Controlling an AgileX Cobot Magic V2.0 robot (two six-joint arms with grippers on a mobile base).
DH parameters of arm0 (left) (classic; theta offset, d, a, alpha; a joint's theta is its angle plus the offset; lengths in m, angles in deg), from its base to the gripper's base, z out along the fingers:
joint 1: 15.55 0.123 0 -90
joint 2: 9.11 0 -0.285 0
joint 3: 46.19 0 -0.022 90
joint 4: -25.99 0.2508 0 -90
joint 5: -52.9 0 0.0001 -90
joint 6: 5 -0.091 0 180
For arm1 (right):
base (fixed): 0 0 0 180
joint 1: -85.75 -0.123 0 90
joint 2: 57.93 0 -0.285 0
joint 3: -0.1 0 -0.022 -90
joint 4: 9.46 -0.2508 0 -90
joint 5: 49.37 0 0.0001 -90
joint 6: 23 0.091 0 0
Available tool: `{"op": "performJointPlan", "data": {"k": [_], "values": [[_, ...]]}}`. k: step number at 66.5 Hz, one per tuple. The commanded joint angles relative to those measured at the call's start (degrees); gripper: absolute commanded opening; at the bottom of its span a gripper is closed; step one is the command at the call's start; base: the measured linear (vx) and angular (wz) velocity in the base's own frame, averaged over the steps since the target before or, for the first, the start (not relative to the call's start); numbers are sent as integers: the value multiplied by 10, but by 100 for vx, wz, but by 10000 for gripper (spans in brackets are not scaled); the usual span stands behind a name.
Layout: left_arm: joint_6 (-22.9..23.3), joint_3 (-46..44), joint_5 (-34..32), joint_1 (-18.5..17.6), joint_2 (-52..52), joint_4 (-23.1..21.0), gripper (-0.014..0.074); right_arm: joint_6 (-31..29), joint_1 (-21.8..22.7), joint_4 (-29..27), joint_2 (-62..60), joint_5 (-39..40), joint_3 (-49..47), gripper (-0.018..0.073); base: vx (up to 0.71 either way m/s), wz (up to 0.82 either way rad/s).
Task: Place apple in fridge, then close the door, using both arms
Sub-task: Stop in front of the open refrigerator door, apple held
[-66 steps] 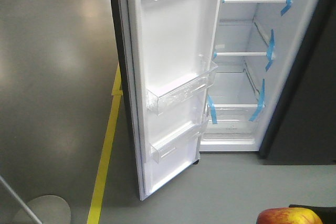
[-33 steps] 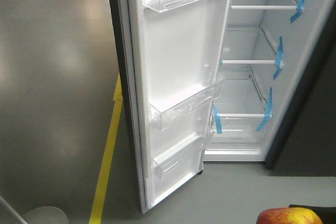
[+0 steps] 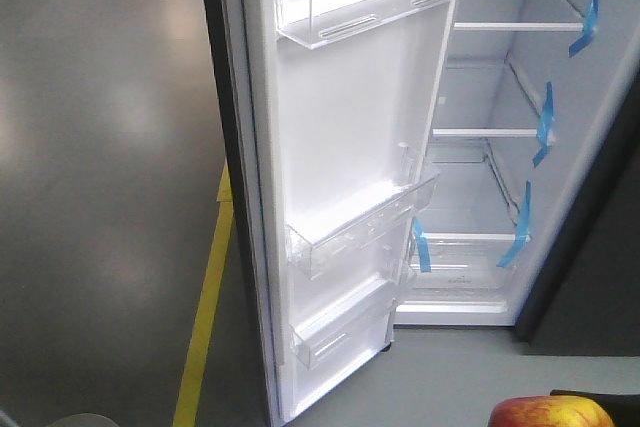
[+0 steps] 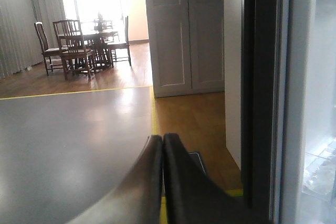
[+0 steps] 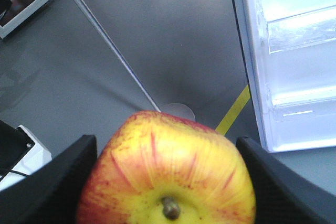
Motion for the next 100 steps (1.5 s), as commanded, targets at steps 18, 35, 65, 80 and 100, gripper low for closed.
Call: {"op": "performJointPlan", "data": {"k": [18, 35, 65, 80, 100], "values": [[6, -10, -40, -4, -9, -2, -6, -6, 2, -35, 4, 21, -13, 150, 8, 0], [6, -10, -40, -4, -9, -2, -6, -6, 2, -35, 4, 21, -13, 150, 8, 0], [6, -10, -40, -4, -9, -2, -6, -6, 2, -35, 4, 21, -13, 150, 7, -1], [6, -10, -40, -4, -9, -2, -6, -6, 2, -35, 4, 21, -13, 150, 7, -1], [6, -10, -40, -4, -9, -2, -6, -6, 2, -35, 4, 21, -13, 150, 7, -1]]}}
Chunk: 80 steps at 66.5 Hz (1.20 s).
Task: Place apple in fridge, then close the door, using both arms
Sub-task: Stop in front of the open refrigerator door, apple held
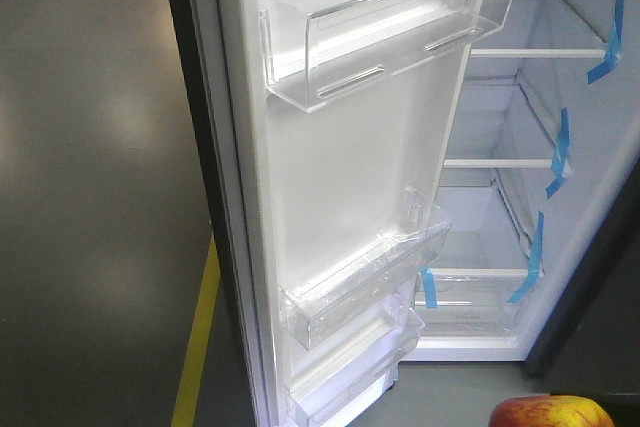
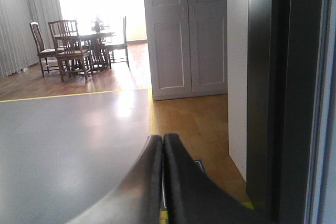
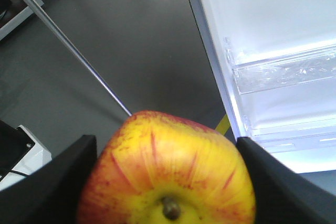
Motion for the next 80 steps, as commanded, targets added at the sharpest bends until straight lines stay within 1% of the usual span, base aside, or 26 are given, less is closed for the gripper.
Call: {"op": "performJointPlan", "data": {"k": [1, 80], "values": [[6, -10, -40, -4, -9, -2, -6, -6, 2, -35, 4, 21, -13, 150, 6, -3], [6, -10, -40, -4, -9, -2, -6, -6, 2, -35, 4, 21, -13, 150, 4, -4]]}}
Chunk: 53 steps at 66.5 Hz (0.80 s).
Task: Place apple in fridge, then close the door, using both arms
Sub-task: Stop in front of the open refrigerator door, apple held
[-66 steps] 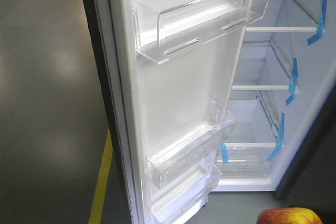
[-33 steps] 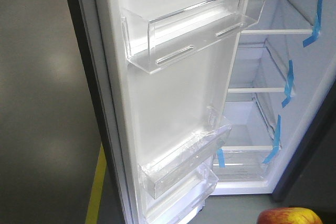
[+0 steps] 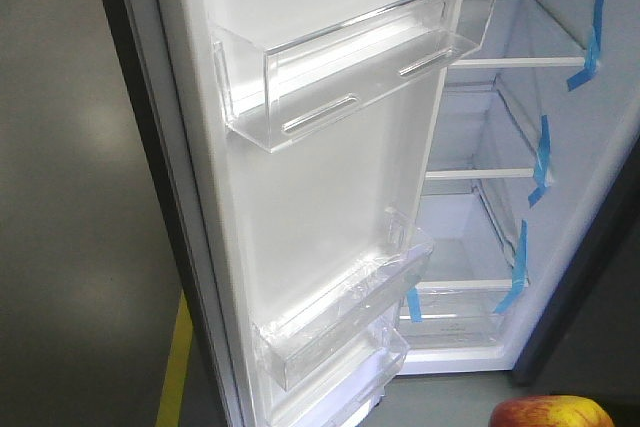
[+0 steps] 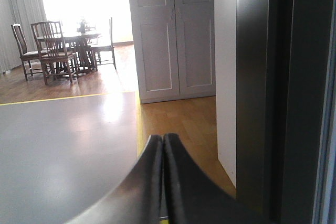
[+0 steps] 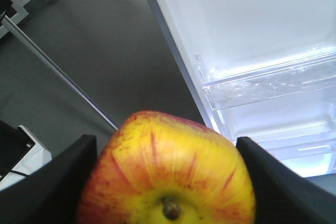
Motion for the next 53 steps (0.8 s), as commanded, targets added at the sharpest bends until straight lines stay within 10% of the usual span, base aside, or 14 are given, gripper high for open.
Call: {"op": "performJointPlan", "data": {"k": [1, 53], "values": [[6, -10, -40, -4, -9, -2, -6, -6, 2, -35, 4, 21, -13, 150, 2, -2], [6, -10, -40, -4, -9, -2, -6, -6, 2, -36, 4, 20, -13, 150, 0, 0]]}}
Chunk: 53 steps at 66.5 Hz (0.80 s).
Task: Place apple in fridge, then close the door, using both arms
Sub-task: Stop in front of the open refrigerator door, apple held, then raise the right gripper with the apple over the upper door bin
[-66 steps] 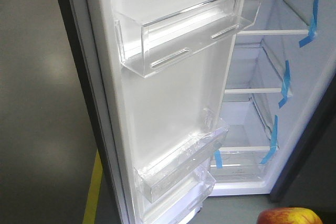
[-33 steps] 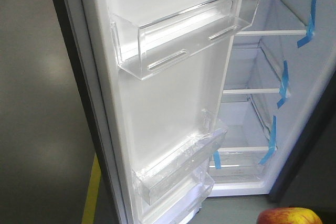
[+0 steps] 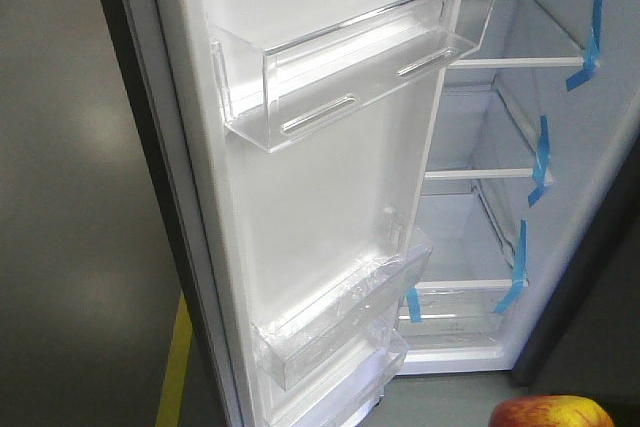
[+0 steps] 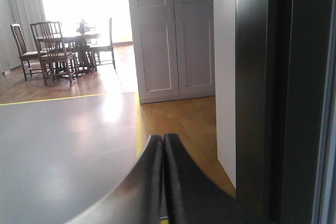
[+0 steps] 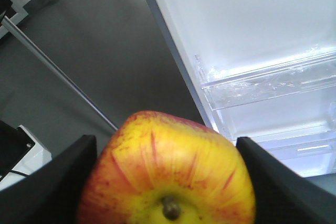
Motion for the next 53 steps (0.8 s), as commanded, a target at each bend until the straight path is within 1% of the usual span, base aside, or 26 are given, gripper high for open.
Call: {"op": "performJointPlan", "data": {"k": [1, 10, 17, 25, 28, 34, 41, 53], "values": [[6, -10, -40, -4, -9, -2, -6, -6, 2, -36, 4, 20, -13, 150, 0, 0], [6, -10, -40, -4, -9, -2, -6, -8, 2, -27, 7, 37, -20, 150, 0, 0], [6, -10, -40, -4, -9, -2, -6, -1, 2, 20, 36, 36, -58, 150, 0, 0], [6, -10, -40, -4, -9, -2, -6, 11, 2, 76, 86, 31, -134, 150, 0, 0], [6, -10, -40, -4, -9, -2, -6, 11, 2, 88, 107, 28, -165, 150, 0, 0], [6, -10, -40, -4, -9, -2, -6, 7, 2, 100, 149, 22, -222, 151, 0, 0], [6, -10, -40, -4, -9, -2, -6, -10, 2, 99, 200, 19, -284, 151, 0, 0], [6, -10, -40, -4, -9, -2, -6, -11, 2, 95, 289, 19, -393, 151, 0, 0]]}}
